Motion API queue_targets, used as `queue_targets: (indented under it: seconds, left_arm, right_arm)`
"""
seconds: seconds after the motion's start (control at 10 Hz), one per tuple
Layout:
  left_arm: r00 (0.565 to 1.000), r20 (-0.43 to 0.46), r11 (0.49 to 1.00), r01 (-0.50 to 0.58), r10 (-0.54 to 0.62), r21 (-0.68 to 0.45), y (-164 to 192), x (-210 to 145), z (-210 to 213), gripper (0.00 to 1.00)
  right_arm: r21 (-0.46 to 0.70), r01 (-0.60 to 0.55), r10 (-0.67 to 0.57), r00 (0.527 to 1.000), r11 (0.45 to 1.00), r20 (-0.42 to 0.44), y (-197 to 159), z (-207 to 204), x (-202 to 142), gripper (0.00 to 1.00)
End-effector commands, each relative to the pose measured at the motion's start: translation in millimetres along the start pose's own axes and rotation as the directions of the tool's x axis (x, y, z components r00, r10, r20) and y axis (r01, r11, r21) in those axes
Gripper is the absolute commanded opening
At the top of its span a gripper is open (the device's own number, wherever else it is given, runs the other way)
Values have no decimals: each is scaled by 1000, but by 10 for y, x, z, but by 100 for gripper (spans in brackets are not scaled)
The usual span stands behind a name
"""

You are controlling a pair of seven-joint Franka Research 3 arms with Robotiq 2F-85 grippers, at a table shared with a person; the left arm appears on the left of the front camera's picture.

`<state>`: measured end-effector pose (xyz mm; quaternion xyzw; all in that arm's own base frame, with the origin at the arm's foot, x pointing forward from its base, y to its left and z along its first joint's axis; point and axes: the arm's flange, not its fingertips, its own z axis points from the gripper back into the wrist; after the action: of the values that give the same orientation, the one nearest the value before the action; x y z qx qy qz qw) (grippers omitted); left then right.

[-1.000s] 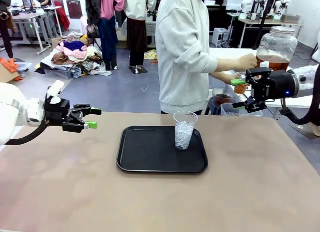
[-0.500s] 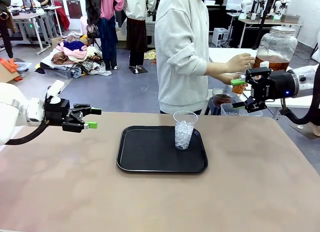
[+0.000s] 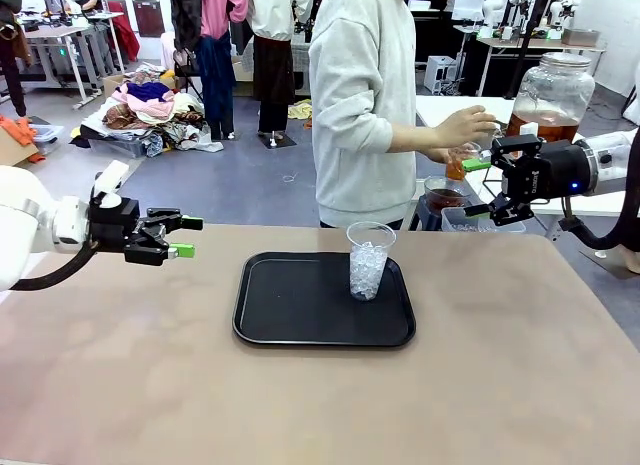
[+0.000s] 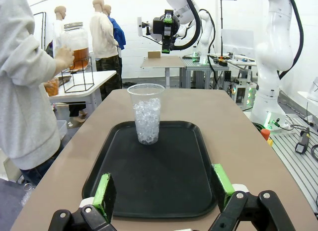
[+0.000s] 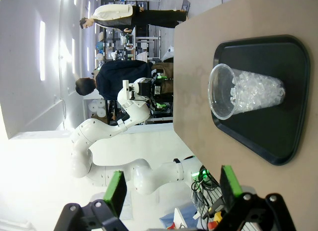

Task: Pour the drink into the iced cup.
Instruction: Pick up the iced cup indicated by the human and present it to them.

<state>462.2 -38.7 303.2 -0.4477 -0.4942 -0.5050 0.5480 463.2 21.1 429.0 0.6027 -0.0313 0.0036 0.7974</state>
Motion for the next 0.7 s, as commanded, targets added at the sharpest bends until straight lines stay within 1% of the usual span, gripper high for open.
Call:
queue_targets:
  seconds: [0.0, 0.6]
  left_arm:
    - [1000, 7, 1000, 0, 0, 1, 10, 17, -9, 100]
    - [1000, 7, 1000, 0, 0, 1, 10, 17, -9, 100]
  right_arm:
    - [3, -2, 2, 1000, 1000, -1, 11, -4, -4, 100]
    - [3, -2, 2, 1000, 1000, -1, 11, -4, -4, 100]
